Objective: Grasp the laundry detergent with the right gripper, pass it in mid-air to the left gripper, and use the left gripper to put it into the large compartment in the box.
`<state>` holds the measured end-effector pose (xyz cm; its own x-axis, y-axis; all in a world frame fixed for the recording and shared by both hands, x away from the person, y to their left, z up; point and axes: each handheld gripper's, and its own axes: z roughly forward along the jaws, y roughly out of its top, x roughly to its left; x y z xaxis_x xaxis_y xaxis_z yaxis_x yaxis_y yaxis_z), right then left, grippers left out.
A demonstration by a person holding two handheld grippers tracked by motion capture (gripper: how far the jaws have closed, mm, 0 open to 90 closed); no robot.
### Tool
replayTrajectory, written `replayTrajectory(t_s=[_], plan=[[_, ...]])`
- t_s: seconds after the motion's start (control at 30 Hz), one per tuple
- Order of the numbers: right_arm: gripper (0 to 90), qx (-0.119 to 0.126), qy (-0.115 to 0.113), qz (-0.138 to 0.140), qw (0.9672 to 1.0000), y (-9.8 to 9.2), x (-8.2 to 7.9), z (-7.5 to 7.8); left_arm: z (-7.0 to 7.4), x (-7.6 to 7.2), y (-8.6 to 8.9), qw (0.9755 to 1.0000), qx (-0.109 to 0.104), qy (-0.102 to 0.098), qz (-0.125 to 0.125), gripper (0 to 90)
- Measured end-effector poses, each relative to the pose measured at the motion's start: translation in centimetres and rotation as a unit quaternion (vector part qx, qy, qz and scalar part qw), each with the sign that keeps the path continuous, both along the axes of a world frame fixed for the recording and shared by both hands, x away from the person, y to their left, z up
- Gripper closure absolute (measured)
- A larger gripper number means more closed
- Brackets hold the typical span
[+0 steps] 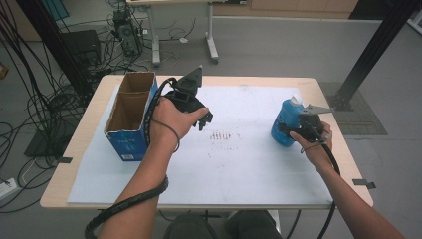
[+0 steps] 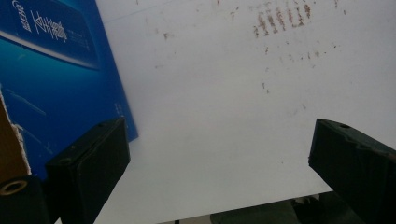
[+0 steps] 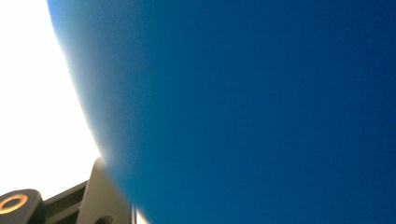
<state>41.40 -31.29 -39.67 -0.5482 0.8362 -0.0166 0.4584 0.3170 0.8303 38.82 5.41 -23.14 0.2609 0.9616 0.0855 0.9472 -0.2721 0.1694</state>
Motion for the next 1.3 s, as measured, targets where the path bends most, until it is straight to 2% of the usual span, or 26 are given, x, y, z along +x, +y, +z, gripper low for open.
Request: replayTrajectory(t_s=[0.97, 1.3], plan=[[44.0, -0.001, 0.003, 0.001, 1.0000, -0.03, 0.03, 0.05, 0.13, -0.15, 0.51, 1.0000, 0.001, 0.001, 0.001, 5.7], [43.9, -0.008, 0.000, 0.003, 1.0000, 0.14, -0.04, 0.15, 0.90, -0.01, 0.77, 1.0000, 0.000, -0.002, -0.004, 5.8]])
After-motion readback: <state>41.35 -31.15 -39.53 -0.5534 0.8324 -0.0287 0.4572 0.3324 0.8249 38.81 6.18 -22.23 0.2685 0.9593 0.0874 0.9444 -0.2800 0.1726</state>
